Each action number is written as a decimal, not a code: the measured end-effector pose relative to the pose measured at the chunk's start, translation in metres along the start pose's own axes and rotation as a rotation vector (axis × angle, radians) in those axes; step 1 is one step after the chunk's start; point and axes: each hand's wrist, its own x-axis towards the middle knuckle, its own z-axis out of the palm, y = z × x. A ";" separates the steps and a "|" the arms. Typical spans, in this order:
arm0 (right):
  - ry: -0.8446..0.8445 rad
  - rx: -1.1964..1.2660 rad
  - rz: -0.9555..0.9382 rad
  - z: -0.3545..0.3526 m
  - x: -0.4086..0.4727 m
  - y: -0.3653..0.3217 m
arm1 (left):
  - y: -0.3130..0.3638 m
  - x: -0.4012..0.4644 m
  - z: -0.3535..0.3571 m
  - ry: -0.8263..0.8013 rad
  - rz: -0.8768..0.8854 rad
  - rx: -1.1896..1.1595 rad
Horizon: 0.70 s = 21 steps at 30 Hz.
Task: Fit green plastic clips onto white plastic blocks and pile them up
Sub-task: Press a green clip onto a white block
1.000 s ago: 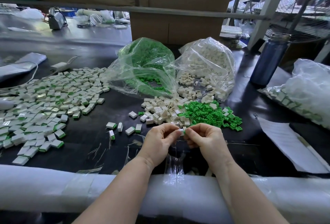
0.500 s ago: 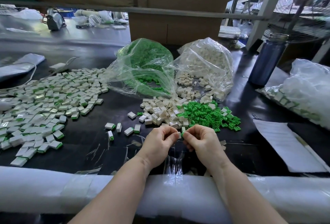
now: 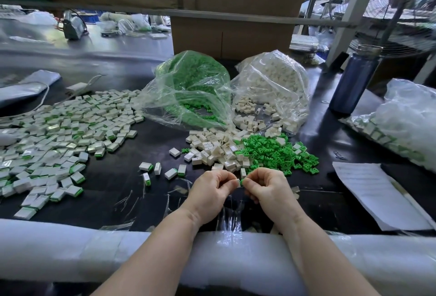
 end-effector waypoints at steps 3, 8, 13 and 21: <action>-0.037 -0.006 -0.010 -0.002 -0.001 -0.001 | 0.000 0.001 0.000 -0.002 -0.013 0.006; -0.031 -0.014 -0.005 -0.002 -0.002 -0.002 | 0.000 0.000 0.000 -0.007 -0.022 -0.009; -0.009 -0.048 -0.001 0.000 -0.002 -0.003 | 0.000 0.000 0.001 -0.005 -0.031 0.008; -0.036 -0.041 0.007 -0.002 -0.002 -0.003 | 0.001 0.000 0.001 -0.006 -0.047 0.008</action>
